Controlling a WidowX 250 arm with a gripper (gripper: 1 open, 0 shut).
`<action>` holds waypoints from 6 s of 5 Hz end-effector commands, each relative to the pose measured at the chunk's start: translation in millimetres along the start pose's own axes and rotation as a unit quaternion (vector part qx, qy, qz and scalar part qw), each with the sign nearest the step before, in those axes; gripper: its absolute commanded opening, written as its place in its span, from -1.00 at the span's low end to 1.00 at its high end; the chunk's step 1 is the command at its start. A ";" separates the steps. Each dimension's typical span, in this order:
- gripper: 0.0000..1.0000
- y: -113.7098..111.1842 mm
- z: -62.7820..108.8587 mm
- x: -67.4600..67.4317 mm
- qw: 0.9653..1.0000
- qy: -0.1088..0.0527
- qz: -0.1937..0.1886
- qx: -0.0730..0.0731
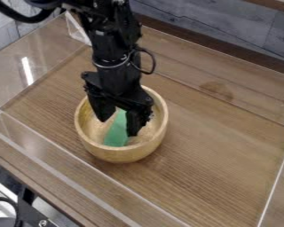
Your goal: Move green stick from inside the wooden bowl to the table next to it
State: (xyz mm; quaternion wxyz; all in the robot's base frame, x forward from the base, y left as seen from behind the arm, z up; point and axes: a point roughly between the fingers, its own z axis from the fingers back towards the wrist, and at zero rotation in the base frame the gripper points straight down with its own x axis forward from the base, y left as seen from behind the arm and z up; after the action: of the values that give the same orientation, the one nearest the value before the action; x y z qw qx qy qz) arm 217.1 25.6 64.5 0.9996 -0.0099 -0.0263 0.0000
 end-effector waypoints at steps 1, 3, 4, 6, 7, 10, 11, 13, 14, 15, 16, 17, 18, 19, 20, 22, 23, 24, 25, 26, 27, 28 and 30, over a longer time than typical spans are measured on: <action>1.00 -1.7 9.4 6.4 1.000 -0.025 0.001 0.003; 1.00 -3.1 10.5 5.8 1.000 -0.027 0.003 0.002; 1.00 -3.6 10.4 5.5 1.000 -0.027 0.003 0.002; 1.00 -2.9 3.7 3.9 1.000 -0.025 0.004 0.005; 1.00 -2.0 -2.0 3.1 1.000 -0.023 0.005 0.008; -1.00 -0.4 -16.7 1.9 1.000 -0.018 0.010 0.014; -1.00 0.4 -11.8 3.0 1.000 -0.018 0.014 0.010; -1.00 3.6 4.2 7.0 0.999 -0.023 0.025 0.003; -1.00 4.7 12.6 9.0 0.999 -0.026 0.031 -0.001; 1.00 4.9 21.9 10.8 0.999 -0.029 0.031 -0.004; 1.00 4.7 30.4 11.8 0.999 -0.032 0.031 -0.007; 1.00 4.9 42.2 14.0 0.999 -0.038 0.030 -0.007; 1.00 5.9 38.5 13.1 0.999 -0.038 0.030 -0.004; 1.00 7.1 32.0 12.1 0.999 -0.037 0.029 -0.001; 1.00 8.2 25.4 11.1 0.999 -0.036 0.029 0.002; 1.00 9.6 11.4 8.4 0.999 -0.032 0.027 0.009; 1.00 9.9 5.3 7.4 0.999 -0.031 0.027 0.011; 1.00 10.0 0.3 7.0 0.999 -0.029 0.028 0.014; 1.00 10.1 -4.3 6.8 0.999 -0.028 0.029 0.017; 1.00 10.3 -8.6 7.1 0.999 -0.028 0.031 0.019; 1.00 10.4 -12.9 7.5 0.999 -0.027 0.033 0.022; 1.00 10.5 -17.3 7.7 0.999 -0.027 0.035 0.025; 1.00 10.6 -24.7 8.3 0.998 -0.025 0.040 0.029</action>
State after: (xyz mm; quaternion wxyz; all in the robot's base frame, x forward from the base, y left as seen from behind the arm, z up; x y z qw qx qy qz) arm 220.6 35.2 34.5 0.9984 0.0157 -0.0363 0.0395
